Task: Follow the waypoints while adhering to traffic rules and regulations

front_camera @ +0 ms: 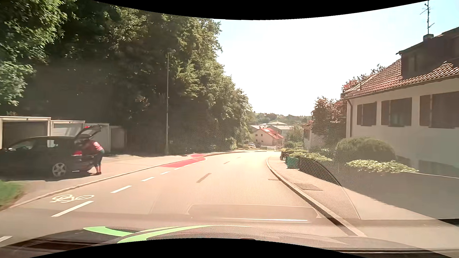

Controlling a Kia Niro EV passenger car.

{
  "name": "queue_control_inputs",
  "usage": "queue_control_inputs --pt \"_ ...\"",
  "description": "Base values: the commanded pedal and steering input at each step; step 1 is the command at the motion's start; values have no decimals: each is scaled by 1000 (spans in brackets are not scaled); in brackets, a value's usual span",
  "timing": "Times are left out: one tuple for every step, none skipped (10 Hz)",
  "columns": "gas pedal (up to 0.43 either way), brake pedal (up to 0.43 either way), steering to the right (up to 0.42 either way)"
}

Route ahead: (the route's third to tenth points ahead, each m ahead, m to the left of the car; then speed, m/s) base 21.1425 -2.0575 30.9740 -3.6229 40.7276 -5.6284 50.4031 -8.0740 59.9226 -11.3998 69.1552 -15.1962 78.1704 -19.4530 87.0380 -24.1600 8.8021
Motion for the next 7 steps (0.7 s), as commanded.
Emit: queue_control_inputs --pt "0 146 20" --pt "0 140 20" --pt "0 146 20" --pt "0 146 20" --pt "0 146 21" --pt "0 146 21" --pt "0 146 22"
